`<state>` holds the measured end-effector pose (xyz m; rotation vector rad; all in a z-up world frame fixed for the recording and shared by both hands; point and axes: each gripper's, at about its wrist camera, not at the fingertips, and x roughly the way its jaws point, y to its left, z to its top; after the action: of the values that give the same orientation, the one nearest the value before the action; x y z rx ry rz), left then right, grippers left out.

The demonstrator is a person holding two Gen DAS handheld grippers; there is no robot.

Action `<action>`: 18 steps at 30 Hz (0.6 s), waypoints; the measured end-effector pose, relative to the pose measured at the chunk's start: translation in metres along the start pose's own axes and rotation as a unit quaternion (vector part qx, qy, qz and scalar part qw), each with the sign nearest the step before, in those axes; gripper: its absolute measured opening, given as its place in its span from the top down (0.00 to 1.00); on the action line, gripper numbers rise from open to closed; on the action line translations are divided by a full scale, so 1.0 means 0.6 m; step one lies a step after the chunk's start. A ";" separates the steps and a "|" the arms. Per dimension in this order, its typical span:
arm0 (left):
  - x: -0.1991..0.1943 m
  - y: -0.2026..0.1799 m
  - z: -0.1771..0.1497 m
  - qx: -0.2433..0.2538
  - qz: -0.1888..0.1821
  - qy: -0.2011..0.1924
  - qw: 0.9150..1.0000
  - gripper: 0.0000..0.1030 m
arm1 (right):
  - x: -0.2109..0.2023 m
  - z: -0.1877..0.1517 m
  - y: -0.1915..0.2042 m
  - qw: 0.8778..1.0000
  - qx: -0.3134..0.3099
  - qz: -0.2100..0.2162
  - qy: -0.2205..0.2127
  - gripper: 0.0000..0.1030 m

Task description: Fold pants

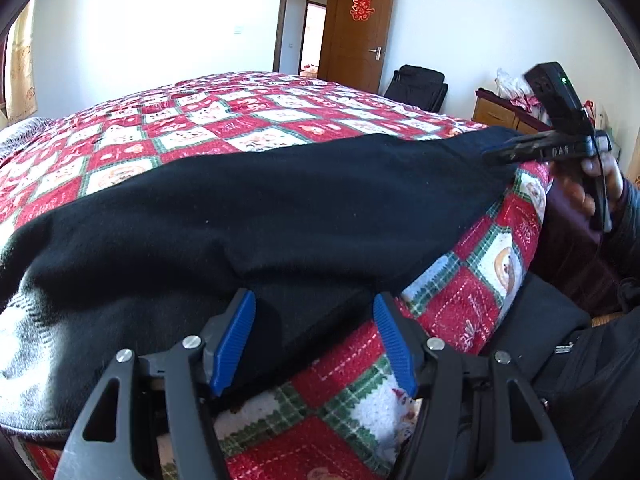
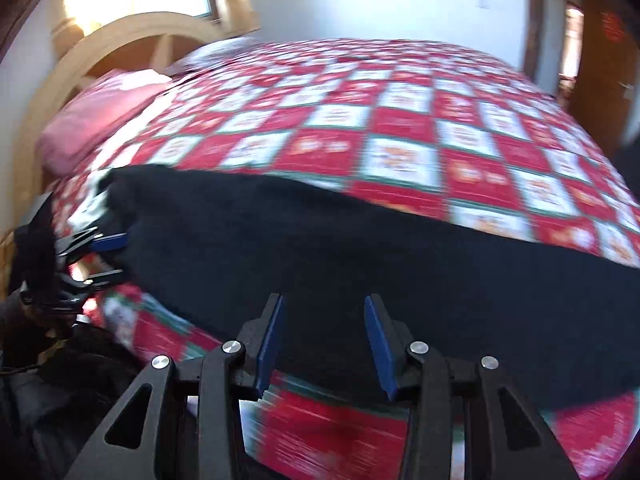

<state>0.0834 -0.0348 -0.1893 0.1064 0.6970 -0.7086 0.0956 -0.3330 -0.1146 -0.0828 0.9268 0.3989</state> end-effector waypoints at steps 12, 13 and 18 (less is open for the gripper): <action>-0.018 0.005 -0.018 0.000 -0.036 0.013 0.999 0.33 | 0.093 -0.010 0.161 0.990 -0.093 0.071 0.083 0.58; -0.022 0.007 -0.017 -0.002 -0.040 0.012 0.999 0.33 | 0.089 -0.006 0.160 0.990 -0.089 0.073 0.077 0.58; -0.030 0.012 -0.020 -0.013 -0.052 0.015 0.998 0.31 | 0.085 0.033 0.181 0.990 -0.067 0.117 0.035 0.58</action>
<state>0.0716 -0.0155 -0.1886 0.0577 0.7433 -0.7985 0.0978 -0.2124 -0.1322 -0.1120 0.9813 0.6791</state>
